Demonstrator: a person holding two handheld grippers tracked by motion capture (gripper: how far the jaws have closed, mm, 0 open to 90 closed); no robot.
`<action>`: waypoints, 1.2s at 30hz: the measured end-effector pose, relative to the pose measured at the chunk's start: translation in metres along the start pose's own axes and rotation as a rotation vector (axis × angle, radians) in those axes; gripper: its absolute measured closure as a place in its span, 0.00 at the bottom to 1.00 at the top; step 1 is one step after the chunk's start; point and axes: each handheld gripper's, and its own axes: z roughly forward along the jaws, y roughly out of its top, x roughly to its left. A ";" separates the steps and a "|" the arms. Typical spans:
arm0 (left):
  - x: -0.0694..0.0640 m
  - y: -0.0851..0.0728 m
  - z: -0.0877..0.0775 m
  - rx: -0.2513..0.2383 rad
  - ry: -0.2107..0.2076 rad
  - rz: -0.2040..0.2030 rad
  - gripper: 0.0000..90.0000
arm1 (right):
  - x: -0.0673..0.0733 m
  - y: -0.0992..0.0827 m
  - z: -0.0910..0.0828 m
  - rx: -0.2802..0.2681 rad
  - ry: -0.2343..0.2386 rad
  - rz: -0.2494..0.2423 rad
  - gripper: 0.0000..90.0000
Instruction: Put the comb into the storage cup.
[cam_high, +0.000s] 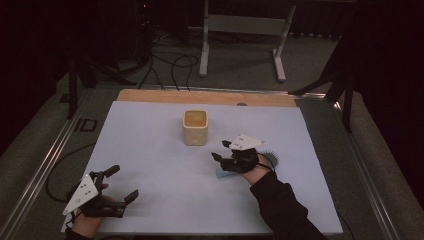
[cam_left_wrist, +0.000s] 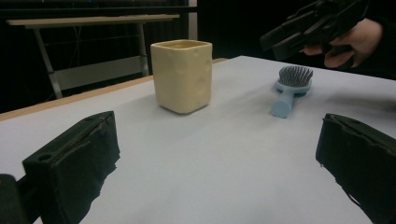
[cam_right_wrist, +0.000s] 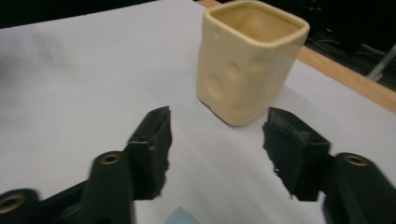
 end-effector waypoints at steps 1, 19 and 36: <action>0.000 0.000 0.000 0.000 0.000 0.000 0.00 | 0.000 -0.001 0.002 0.006 -0.006 0.000 0.53; 0.000 -0.001 0.001 0.010 -0.004 0.003 0.00 | 0.007 -0.022 0.035 0.168 -0.042 0.008 1.00; 0.000 -0.001 0.001 0.011 -0.004 0.004 0.00 | 0.018 -0.036 0.047 0.267 -0.015 -0.017 1.00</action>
